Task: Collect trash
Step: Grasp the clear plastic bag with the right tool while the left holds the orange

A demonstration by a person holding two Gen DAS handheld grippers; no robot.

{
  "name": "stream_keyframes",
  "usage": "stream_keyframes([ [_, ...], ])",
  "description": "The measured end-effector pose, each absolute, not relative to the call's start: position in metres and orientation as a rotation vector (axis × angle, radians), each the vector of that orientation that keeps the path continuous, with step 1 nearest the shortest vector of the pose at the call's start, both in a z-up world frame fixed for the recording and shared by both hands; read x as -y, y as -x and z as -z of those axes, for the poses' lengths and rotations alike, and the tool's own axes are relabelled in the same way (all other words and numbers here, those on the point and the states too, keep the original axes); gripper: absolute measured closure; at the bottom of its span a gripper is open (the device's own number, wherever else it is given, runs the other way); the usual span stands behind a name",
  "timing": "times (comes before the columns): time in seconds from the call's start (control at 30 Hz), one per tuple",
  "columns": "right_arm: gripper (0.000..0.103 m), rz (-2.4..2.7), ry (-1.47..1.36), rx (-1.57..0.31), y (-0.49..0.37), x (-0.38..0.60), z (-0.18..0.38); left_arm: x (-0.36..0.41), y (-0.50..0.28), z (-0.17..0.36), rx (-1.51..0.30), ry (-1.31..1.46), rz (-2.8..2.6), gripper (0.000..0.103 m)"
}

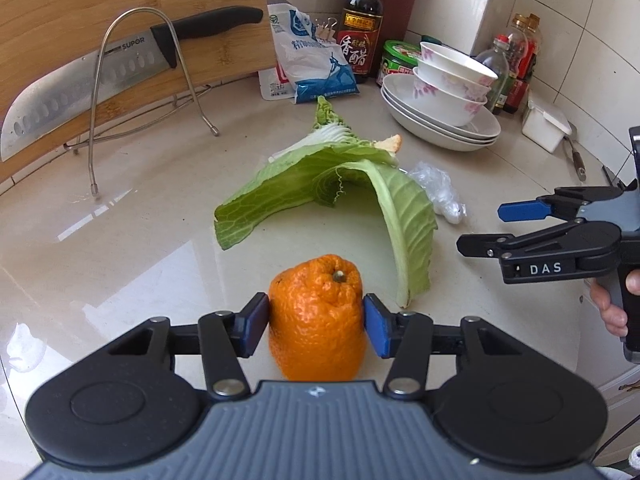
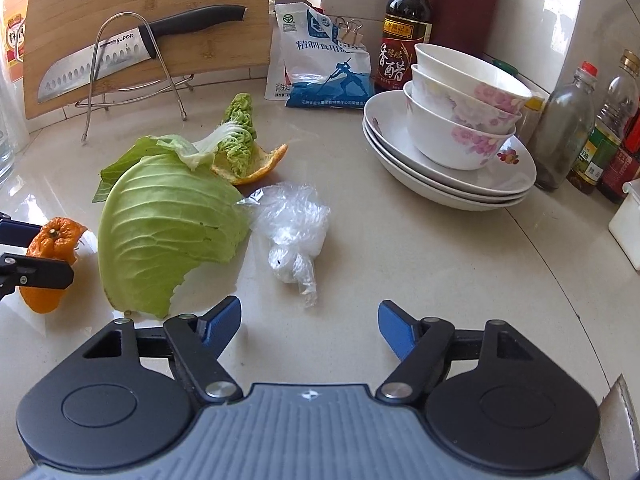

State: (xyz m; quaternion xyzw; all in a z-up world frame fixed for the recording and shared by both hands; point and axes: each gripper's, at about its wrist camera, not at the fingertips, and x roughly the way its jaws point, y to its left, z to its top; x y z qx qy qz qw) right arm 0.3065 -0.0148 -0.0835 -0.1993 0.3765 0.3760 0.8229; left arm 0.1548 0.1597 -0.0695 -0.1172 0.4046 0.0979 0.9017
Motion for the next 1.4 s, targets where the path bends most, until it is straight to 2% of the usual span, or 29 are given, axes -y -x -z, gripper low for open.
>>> stream_keyframes([
  [0.5, 0.052, -0.872, 0.417, -0.796, -0.335, -0.016, 0.089, -0.166, -0.161, 0.069, -0.843, 0.242, -0.241, 0.052],
  [0.63, 0.062, -0.887, 0.414, -0.796, -0.335, -0.018, 0.09, -0.167, -0.162, 0.07, -0.847, 0.24, -0.244, 0.053],
  [1.4, 0.063, -0.866, 0.401, -0.778, -0.292, 0.028, 0.059, -0.14, -0.148, 0.052, -0.879, 0.152, -0.129, 0.054],
])
